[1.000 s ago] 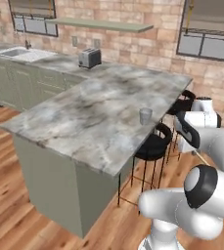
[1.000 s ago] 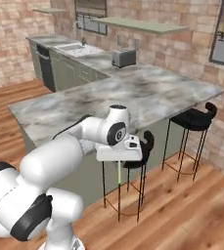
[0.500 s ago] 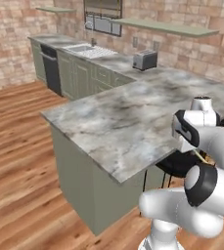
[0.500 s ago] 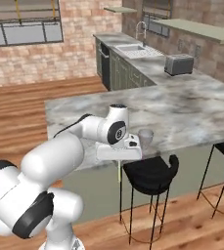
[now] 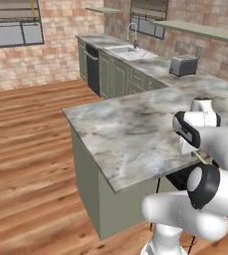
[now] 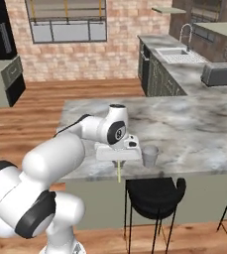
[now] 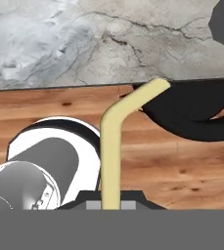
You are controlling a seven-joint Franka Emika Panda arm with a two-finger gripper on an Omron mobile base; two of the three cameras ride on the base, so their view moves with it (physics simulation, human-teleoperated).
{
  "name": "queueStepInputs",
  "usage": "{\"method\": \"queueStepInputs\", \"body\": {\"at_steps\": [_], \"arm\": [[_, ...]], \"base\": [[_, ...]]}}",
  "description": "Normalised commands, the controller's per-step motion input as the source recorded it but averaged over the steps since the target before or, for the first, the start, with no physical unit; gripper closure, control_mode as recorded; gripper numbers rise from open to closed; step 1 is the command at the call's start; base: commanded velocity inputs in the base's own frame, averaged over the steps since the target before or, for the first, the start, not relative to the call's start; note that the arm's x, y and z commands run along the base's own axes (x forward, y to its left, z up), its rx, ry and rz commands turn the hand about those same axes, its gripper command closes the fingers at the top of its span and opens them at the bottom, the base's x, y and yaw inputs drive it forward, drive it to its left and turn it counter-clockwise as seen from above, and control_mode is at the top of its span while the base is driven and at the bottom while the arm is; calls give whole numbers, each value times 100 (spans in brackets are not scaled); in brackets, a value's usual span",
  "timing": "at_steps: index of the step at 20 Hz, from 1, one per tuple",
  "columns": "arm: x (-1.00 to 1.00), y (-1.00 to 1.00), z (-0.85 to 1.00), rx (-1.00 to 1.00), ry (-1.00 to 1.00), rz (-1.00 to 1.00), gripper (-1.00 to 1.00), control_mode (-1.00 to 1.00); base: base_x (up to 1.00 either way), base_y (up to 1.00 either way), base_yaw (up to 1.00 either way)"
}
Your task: Take a straw from the drawer in front and place it inside the glass cup on the dining counter.
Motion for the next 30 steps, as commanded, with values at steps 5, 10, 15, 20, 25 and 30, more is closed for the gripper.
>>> {"method": "queueStepInputs", "body": {"at_steps": [5,10,15,20,25,30], "arm": [[0,0,0,0,0,0,100,100],[0,0,0,0,0,0,100,100],[0,0,0,0,0,0,100,100],[0,0,0,0,0,0,100,100],[0,0,0,0,0,0,100,100],[6,-33,21,0,-10,8,100,-100]], "base": [[5,-53,19],[4,5,3],[29,4,2],[42,2,13],[5,-1,25],[0,-2,6]]}}
